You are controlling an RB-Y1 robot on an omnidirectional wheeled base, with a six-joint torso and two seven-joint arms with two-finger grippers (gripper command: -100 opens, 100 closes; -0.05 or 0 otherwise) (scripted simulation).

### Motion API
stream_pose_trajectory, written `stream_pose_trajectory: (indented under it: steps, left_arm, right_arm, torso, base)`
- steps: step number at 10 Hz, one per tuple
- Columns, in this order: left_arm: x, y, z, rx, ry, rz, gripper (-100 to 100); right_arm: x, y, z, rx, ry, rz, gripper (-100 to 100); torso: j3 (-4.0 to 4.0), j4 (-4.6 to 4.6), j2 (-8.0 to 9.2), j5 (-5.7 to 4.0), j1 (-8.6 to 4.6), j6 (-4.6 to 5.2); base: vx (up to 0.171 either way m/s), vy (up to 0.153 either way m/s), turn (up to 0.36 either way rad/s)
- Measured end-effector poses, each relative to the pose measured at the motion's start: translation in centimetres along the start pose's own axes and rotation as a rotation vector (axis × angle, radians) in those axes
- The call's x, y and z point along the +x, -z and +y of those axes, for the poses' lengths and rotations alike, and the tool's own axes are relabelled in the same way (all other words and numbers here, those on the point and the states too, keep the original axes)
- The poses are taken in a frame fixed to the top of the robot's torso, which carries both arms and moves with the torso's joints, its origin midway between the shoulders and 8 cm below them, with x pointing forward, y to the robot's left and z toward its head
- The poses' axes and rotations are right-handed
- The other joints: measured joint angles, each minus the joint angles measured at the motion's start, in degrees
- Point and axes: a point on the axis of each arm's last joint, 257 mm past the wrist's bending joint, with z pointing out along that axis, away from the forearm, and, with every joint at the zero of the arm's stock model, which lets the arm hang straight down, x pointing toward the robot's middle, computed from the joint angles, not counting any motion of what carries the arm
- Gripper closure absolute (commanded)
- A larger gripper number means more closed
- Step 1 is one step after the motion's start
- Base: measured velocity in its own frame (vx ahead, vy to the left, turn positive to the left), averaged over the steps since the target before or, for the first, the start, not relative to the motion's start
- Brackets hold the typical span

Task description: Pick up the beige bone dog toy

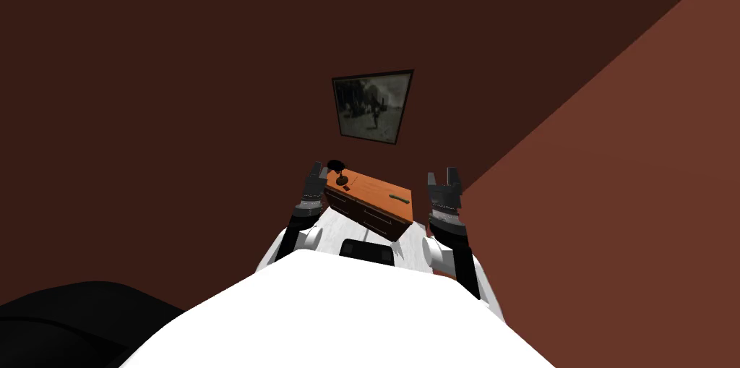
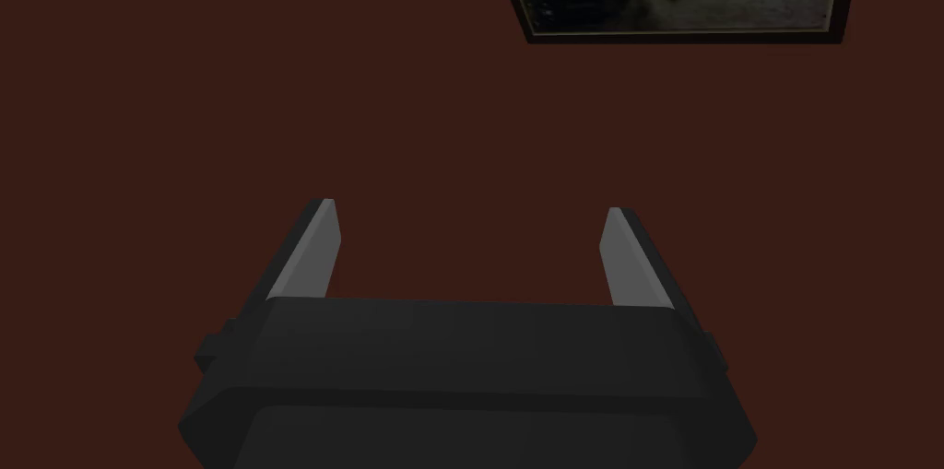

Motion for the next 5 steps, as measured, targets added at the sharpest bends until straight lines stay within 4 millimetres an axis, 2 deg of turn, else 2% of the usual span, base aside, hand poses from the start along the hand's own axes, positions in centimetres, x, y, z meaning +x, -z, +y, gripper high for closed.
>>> stream_pose_trajectory:
  steps: [2,5]
  left_arm:
    - [0.0,0.0,0.0,0.0,0.0,0.0,0]
    - [0.0,0.0,0.0,0.0,0.0,0.0,0]
  right_arm:
    - [0.8,0.6,-1.6,0.044,0.043,0.048,-100]
    - [0.9,2.3,-5.5,0.147,0.135,0.121,-100]
  torso:
    - [0.12,0.04,0.21,0.05,0.23,-0.01]
    - [0.04,0.01,0.07,0.07,0.29,-0.01]
  base:
    - [-0.062,0.074,0.068]
    - [-0.014,0.087,0.119]
